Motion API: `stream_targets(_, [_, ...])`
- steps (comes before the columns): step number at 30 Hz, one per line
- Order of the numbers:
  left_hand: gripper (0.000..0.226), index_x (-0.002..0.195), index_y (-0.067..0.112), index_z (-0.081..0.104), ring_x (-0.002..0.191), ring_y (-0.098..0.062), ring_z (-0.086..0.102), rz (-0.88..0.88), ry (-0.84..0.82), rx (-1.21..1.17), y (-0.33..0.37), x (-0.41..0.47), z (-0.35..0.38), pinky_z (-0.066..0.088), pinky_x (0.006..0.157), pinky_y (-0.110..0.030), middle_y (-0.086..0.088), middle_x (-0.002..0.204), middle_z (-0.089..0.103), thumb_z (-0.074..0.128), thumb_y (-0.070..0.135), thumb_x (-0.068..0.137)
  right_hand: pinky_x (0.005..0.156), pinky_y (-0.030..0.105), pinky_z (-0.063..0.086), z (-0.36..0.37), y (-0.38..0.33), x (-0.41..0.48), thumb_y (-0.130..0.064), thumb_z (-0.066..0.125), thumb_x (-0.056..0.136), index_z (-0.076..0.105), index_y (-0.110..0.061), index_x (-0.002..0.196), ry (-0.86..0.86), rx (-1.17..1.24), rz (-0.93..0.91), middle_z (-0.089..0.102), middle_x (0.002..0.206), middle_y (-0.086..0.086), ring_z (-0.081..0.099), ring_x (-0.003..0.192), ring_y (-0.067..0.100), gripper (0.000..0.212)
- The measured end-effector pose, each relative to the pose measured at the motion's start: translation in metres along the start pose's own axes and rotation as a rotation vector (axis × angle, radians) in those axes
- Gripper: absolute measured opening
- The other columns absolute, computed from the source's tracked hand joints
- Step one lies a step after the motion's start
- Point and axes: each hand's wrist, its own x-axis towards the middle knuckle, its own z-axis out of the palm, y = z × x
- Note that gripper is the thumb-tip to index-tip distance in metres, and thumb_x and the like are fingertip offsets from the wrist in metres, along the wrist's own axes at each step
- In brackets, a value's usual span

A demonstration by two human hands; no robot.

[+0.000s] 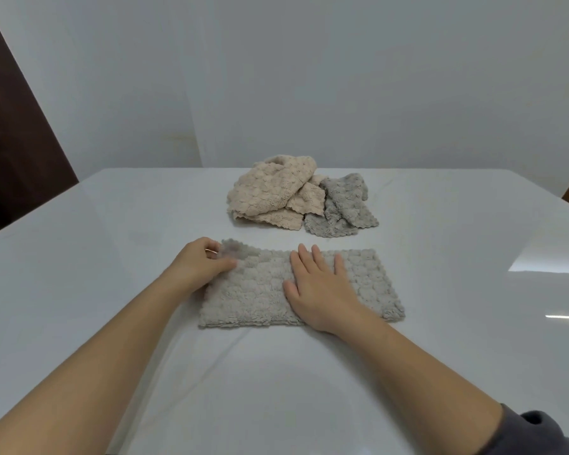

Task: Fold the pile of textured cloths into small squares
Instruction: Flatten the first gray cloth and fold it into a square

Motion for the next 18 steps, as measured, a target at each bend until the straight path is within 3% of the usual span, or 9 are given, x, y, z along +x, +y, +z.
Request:
stream_targets(2, [0.022,0.097,0.014,0.06,0.071,-0.019,0.06,-0.074,-0.096,-0.024,0.003,-0.005,-0.007,0.05,0.061,-0.026,-0.004,0.086,0.064,0.074,0.025,0.085,0.119,0.053,-0.01,0.0,-0.001,0.0,-0.043,0.013,0.103,-0.004,-0.015,0.156,-0.002,0.001,0.002,-0.011,0.163,0.003,-0.015,0.149,0.022,0.062])
stream_targets(5, [0.021,0.082,0.008,0.057,0.054,-0.018,0.046,-0.148,-0.148,0.026,0.008,-0.013,-0.012,0.042,0.044,-0.02,-0.008,0.07,0.051,0.069,0.023,0.089,0.119,0.054,-0.009,-0.002,-0.002,-0.001,-0.042,0.013,0.103,-0.005,-0.015,0.156,-0.007,0.004,0.007,-0.011,0.163,0.003,-0.014,0.149,0.023,0.062])
stream_targets(10, [0.021,0.081,0.008,0.057,0.065,-0.021,0.059,-0.169,-0.081,0.0,0.014,-0.012,-0.028,0.052,0.06,-0.029,-0.008,0.078,0.061,0.062,0.024,0.093,0.118,0.055,-0.01,0.001,-0.023,-0.001,-0.043,0.012,0.103,-0.005,-0.014,0.156,-0.019,0.028,0.001,-0.011,0.163,0.005,-0.015,0.149,0.025,0.063])
stream_targets(15, [0.022,0.089,0.005,0.063,0.072,-0.024,0.058,-0.169,-0.05,-0.011,0.028,-0.017,-0.037,0.046,0.063,-0.027,-0.011,0.084,0.063,0.063,0.027,0.092,0.117,0.055,-0.012,0.004,-0.037,0.006,-0.042,0.014,0.103,-0.004,-0.012,0.156,-0.011,0.054,0.014,-0.01,0.163,0.007,-0.015,0.149,0.027,0.063])
stream_targets(18, [0.02,0.094,0.007,0.064,0.071,-0.024,0.059,-0.15,-0.052,-0.099,0.051,-0.023,-0.028,0.047,0.059,-0.026,-0.013,0.088,0.063,0.063,0.026,0.091,0.121,0.045,-0.003,-0.01,-0.028,0.001,-0.034,0.025,0.104,0.011,-0.007,0.154,0.085,0.415,-0.043,0.006,0.164,0.007,-0.003,0.151,0.022,0.058])
